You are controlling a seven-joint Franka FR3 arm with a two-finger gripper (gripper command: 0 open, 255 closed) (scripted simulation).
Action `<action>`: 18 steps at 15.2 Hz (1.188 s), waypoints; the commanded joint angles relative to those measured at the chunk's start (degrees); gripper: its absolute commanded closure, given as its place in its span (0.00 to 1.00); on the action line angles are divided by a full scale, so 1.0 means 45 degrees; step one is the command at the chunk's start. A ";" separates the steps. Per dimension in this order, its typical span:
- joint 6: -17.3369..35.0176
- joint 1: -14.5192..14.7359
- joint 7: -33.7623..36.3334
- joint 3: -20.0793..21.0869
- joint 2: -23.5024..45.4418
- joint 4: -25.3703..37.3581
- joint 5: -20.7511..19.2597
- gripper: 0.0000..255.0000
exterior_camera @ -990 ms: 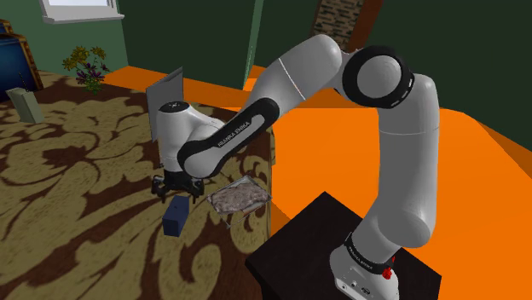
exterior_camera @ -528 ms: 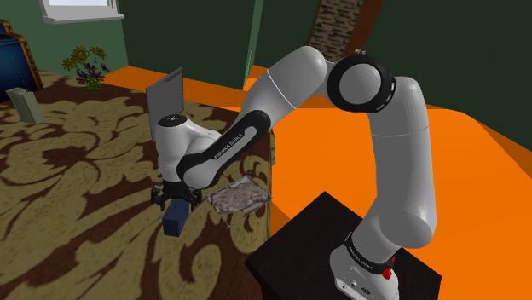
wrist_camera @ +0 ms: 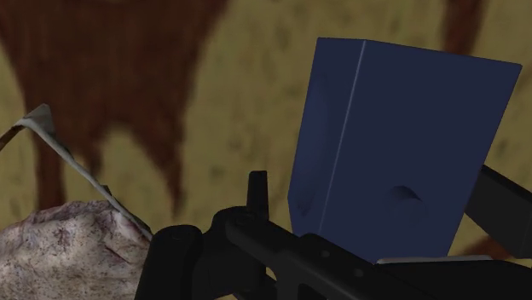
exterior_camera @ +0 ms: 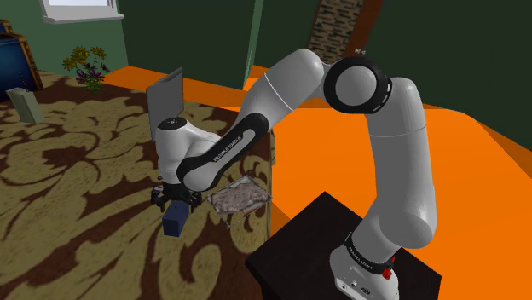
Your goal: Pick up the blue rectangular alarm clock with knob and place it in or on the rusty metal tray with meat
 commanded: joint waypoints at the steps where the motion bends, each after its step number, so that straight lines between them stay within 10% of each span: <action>1: 0.0000 0.0000 0.0000 0.0000 0.0000 0.0000 0.0000 1.00; 18: -0.0893 -0.0361 -0.0364 0.0485 -0.1047 -0.0112 0.0582 1.00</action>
